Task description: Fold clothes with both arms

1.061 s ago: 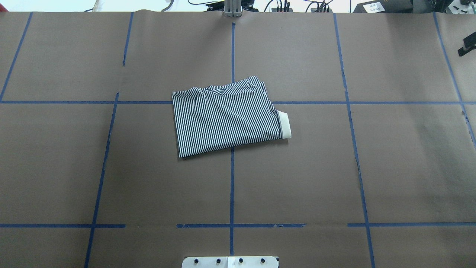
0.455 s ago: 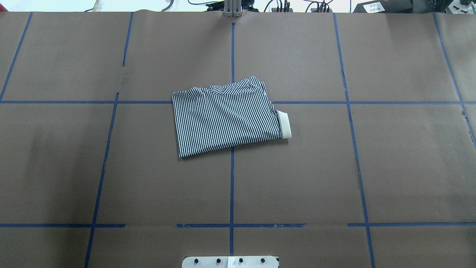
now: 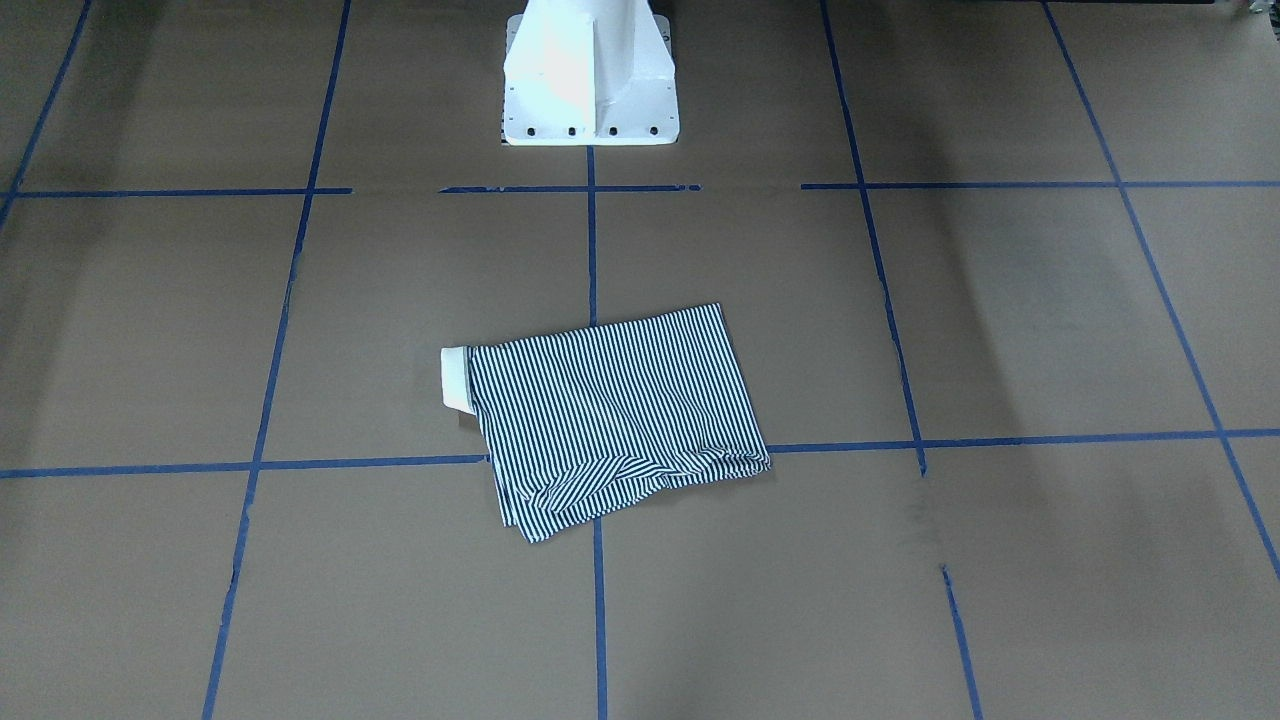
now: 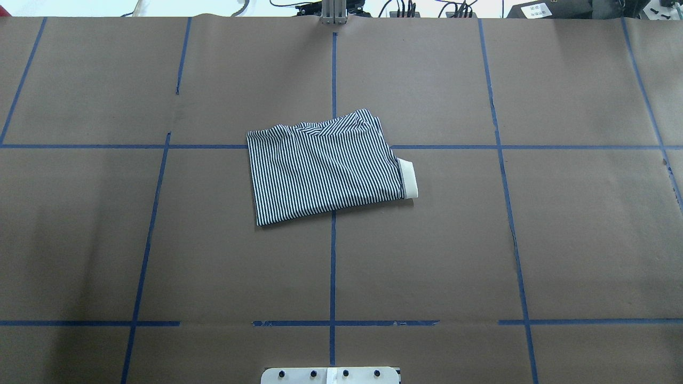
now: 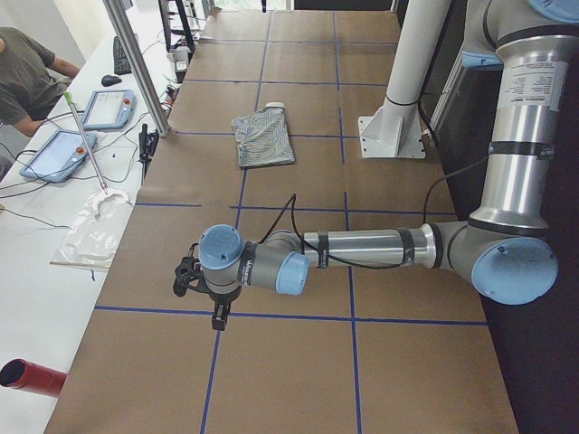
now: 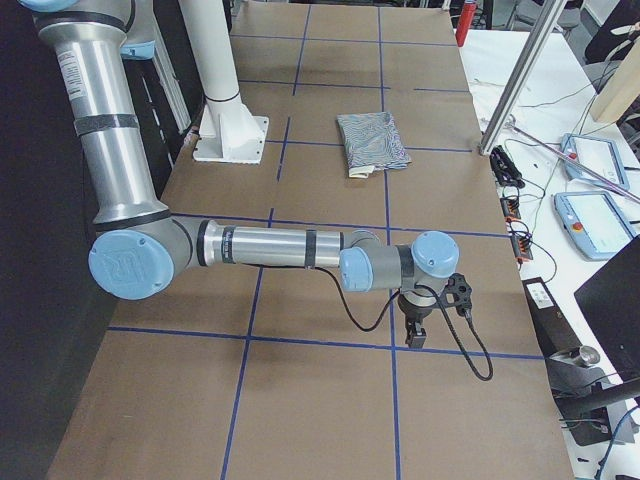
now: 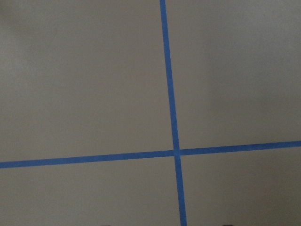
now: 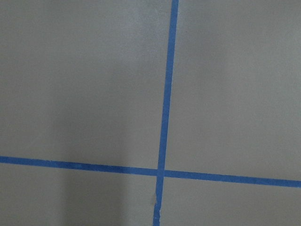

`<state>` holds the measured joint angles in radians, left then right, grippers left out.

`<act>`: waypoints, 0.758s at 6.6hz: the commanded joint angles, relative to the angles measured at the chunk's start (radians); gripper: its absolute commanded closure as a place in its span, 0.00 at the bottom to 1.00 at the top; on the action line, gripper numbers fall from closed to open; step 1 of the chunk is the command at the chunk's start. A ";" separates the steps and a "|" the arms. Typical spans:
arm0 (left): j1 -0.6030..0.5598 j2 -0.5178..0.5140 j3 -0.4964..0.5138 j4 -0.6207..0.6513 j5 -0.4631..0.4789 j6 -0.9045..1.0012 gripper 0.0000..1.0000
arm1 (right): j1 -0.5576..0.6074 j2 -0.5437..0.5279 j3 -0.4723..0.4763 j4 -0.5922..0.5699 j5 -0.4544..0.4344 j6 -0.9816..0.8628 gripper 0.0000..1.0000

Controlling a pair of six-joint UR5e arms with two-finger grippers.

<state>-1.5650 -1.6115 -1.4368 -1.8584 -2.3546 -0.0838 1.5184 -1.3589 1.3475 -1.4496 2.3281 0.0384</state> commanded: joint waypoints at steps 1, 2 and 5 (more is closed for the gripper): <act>0.026 0.012 0.019 0.007 0.008 -0.001 0.00 | -0.020 -0.003 0.016 -0.002 0.002 0.000 0.00; 0.031 0.010 0.015 0.045 0.012 0.002 0.00 | -0.023 -0.006 0.016 -0.002 0.002 0.000 0.00; 0.042 -0.020 -0.010 0.267 0.101 0.274 0.00 | -0.032 -0.006 0.022 0.000 0.001 0.000 0.00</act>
<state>-1.5166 -1.6125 -1.4465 -1.6769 -2.3073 0.0643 1.4876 -1.3656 1.3670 -1.4498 2.3287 0.0379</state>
